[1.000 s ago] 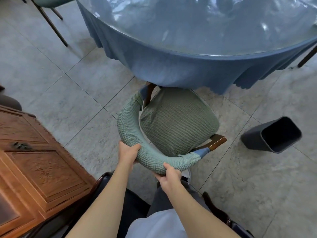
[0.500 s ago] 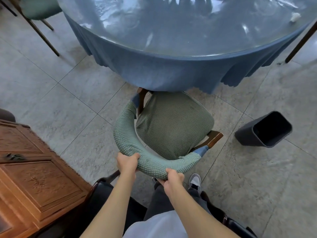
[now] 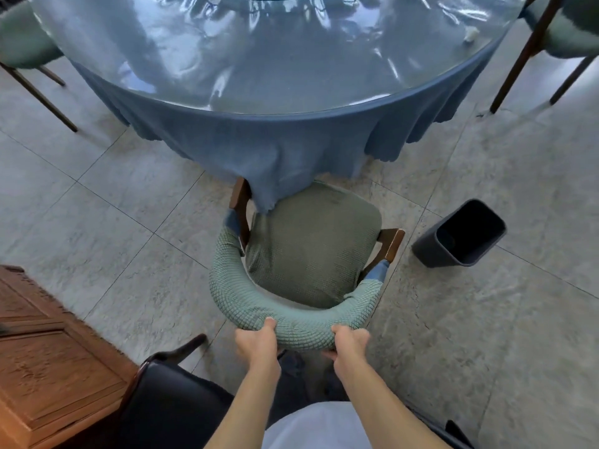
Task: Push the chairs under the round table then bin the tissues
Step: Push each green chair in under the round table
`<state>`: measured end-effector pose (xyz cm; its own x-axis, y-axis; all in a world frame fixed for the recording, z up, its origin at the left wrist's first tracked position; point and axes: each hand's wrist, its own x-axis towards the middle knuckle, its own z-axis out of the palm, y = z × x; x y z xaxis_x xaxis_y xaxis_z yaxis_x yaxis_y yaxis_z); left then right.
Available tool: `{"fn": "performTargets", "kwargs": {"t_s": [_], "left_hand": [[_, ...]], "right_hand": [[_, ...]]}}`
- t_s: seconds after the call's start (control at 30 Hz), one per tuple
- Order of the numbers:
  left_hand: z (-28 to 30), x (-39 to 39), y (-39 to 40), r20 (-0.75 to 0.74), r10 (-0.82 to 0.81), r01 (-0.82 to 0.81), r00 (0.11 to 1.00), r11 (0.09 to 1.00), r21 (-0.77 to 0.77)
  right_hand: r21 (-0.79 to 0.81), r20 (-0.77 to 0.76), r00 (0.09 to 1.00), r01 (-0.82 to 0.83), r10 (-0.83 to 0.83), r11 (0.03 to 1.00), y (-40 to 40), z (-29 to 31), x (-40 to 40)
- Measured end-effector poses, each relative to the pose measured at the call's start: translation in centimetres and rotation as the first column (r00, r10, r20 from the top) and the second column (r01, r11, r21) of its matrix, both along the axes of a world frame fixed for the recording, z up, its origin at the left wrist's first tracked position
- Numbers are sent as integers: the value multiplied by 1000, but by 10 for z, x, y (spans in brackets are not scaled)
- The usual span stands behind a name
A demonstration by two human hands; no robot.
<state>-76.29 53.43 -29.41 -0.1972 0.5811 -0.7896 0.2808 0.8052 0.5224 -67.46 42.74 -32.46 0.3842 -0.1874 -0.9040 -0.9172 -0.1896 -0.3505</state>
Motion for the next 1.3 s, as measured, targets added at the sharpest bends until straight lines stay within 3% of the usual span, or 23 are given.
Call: {"fn": "performTargets", "kwargs": {"t_s": [0.27, 0.53, 0.8, 1.03, 1.13, 1.3], "left_hand": [[-7, 55, -75, 41, 43, -37, 998, 991, -132], [7, 106, -120, 208, 91, -25, 974, 952, -304], [10, 133, -137, 280, 118, 4, 953, 916, -400], [5, 113, -120, 321, 54, 65, 946, 935, -349], [-2, 102, -108, 288, -5, 78, 958, 967, -243], [0, 93, -90, 393, 27, 77, 919, 966, -246]], "right_hand": [[-103, 99, 989, -99, 109, 990, -72, -23, 79], [-166, 224, 957, -149, 184, 975, -118, -21, 153], [-256, 240, 930, -215, 278, 942, -146, -48, 191], [20, 215, 976, -46, 40, 999, -144, -2, 162], [186, 166, 980, 77, -108, 979, -142, 2, 142], [324, 93, 968, 193, -234, 926, -125, 8, 113]]}}
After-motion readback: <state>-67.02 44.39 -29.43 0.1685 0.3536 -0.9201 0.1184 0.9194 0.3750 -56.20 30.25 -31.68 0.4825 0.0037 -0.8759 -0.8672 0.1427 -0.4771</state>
